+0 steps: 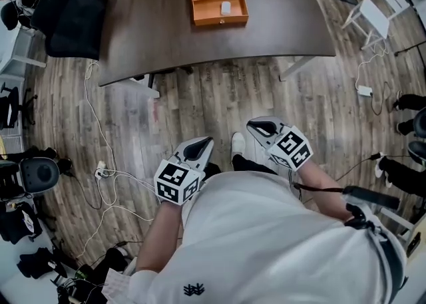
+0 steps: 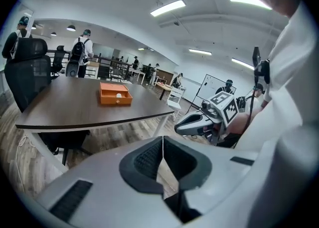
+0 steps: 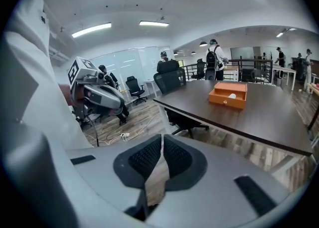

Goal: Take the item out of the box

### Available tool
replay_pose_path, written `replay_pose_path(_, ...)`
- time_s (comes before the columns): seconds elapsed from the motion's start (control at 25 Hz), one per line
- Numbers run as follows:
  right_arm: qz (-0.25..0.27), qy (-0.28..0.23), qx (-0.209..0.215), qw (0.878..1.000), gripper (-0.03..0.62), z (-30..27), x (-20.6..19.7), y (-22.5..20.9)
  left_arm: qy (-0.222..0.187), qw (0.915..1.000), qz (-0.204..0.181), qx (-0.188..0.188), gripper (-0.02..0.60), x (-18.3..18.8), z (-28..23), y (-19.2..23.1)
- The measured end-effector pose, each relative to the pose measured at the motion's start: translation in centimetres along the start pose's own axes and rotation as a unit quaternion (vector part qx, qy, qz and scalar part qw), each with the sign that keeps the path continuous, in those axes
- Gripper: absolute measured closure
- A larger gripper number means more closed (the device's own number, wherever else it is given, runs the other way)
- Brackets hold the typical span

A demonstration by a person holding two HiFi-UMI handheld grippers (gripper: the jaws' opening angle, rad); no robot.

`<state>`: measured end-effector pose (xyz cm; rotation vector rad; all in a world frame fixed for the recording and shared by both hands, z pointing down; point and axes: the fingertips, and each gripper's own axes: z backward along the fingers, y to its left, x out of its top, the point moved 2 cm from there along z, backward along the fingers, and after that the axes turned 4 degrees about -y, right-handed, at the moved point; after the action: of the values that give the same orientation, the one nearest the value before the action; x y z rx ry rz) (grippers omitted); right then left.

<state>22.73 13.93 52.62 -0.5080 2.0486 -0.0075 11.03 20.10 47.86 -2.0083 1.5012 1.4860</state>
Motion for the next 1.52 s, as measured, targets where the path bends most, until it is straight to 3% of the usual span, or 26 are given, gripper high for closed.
replay_pose_path(0.24,-0.035,-0.003,-0.014,0.999,0.581,-1.6,0.3,-4.3,0.001,0.9998,-0.001,-0.018,0.551,2.8,-3.1,1.6)
replay_pose_path(0.32,-0.046,-0.004,-0.023,0.999,0.502,-2.7,0.9,-5.5,0.004,0.9997,-0.001,-0.023,0.535,3.6,-3.6,3.0)
replay_pose_path(0.52,-0.064,-0.001,-0.062,0.996,0.496,-5.4,2.9,-8.8,-0.001,0.9989,-0.008,-0.046,0.531,6.0,-5.0,7.5)
replay_pose_path(0.88,-0.085,-0.012,-0.152,0.985,0.497,-12.2,10.5,-14.6,-0.006,0.9941,-0.034,-0.102,0.532,12.0,-4.4,17.2)
replay_pose_path(1.0,-0.088,-0.018,-0.182,0.979,0.497,-14.4,12.9,-17.1,0.001,0.9931,-0.045,-0.108,0.558,13.5,-3.4,20.6)
replay_pose_path(1.24,-0.094,-0.028,-0.219,0.971,0.497,-16.0,15.6,-22.0,0.004,0.9949,-0.044,-0.091,0.571,13.7,-2.0,24.1)
replay_pose_path(1.44,-0.100,-0.002,-0.217,0.971,0.497,-20.1,18.0,-29.0,-0.015,0.9987,-0.016,-0.045,0.571,16.3,-3.5,29.0)
replay_pose_path(1.52,-0.093,0.006,-0.212,0.973,0.496,-20.6,18.5,-31.8,-0.023,0.9992,-0.017,-0.028,0.571,17.8,-4.7,28.8)
